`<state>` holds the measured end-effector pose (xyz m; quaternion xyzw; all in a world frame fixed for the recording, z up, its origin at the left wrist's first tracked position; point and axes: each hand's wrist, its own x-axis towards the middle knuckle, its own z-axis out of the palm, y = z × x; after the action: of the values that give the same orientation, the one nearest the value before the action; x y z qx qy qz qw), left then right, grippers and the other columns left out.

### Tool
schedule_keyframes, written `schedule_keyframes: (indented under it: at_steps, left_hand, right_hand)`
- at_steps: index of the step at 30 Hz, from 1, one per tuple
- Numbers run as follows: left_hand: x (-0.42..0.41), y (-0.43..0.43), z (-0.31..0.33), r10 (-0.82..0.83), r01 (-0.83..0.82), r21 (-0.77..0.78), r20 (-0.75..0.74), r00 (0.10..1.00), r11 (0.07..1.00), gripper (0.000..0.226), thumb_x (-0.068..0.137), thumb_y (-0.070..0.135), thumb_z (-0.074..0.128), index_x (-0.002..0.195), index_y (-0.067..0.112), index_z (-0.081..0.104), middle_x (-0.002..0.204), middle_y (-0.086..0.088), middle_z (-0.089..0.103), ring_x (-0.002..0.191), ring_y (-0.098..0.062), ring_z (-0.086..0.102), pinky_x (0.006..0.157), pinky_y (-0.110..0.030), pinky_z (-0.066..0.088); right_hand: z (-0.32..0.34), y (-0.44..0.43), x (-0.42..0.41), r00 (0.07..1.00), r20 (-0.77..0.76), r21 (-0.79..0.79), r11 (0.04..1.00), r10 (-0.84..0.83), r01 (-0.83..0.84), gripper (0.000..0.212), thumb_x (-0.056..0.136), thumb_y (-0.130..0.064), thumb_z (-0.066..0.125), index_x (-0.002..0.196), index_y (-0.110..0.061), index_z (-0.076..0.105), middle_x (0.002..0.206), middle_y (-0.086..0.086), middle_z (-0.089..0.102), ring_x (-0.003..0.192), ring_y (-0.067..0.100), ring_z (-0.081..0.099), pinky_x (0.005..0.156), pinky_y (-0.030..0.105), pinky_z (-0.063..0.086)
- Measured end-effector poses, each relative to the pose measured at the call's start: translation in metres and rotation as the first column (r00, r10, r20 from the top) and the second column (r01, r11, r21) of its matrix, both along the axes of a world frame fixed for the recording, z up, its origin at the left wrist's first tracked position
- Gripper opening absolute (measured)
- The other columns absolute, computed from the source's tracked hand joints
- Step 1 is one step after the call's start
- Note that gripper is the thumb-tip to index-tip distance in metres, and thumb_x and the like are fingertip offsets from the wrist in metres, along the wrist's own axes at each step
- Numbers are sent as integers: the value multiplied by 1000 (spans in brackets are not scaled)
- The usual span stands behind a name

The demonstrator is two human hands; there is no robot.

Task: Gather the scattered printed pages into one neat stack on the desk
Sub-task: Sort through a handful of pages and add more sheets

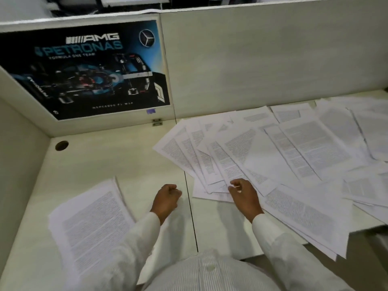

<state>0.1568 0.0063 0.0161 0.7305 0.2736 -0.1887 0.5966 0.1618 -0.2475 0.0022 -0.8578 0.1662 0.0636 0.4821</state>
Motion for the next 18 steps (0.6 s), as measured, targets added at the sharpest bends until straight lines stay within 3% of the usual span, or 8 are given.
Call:
schedule_keyframes:
  at_steps: [3,5,6,9,12,14,16,18]
  left_hand:
    - [34,-23,-1,27,-28,-24,-31,999,999,56,91,15,66,140,7,40,115,-9,57,75,-15,56,74,-32,51]
    - [54,-33,-4,82,-88,-64,-89,993,994,69,91,17,67,147,6,27,106,-9,57,74,-16,53,74,-33,50]
    - [62,-38,-5,105,-114,-82,-116,988,990,75,91,19,68,149,5,23,111,-12,57,77,-17,53,77,-34,50]
    - [86,-49,-11,190,-206,-104,-146,971,973,72,87,22,71,143,2,31,137,-21,50,94,-26,56,67,-31,50]
    - [104,-52,-18,287,-305,-83,-178,941,949,73,81,23,73,141,-1,39,139,-22,50,114,-34,59,61,-28,50]
    - [110,-51,-19,326,-352,-96,-214,921,931,68,77,23,73,135,-2,48,118,-20,62,96,-30,66,61,-27,51]
    - [113,-51,-14,337,-368,-126,-214,917,921,37,82,21,72,112,4,59,82,-9,59,63,-20,55,53,-23,45]
    - [117,-56,-9,324,-359,-167,-204,924,918,17,89,19,70,98,7,64,81,-7,64,65,-21,61,54,-27,50]
  right_hand:
    - [-10,-20,20,999,19,-128,990,-49,51,19,91,-17,67,109,-14,61,120,8,53,108,21,55,89,24,40]
    - [-16,-33,34,995,-50,-157,985,-85,76,30,91,-20,67,118,-10,59,129,13,50,117,28,54,98,32,44]
    - [-19,-39,39,991,-105,-158,985,-88,71,36,91,-22,67,122,-8,58,132,14,49,119,29,53,101,34,43]
    - [-25,-54,50,974,-220,-146,989,-53,21,48,89,-26,69,130,-7,53,137,13,45,125,29,49,108,36,39]
    - [-29,-69,60,966,-257,-111,994,-8,-21,50,87,-28,71,129,-9,52,132,10,46,120,26,52,105,37,43]
    - [-32,-77,65,963,-267,-80,996,19,-42,48,86,-28,72,126,-10,53,128,9,49,114,23,54,101,35,46]
    - [-32,-83,69,962,-269,-60,996,47,-65,44,86,-28,72,122,-11,54,122,7,50,107,20,55,93,29,45]
    - [-37,-88,72,960,-271,-37,997,61,-74,40,86,-27,72,119,-11,55,118,5,51,102,17,55,88,26,43]
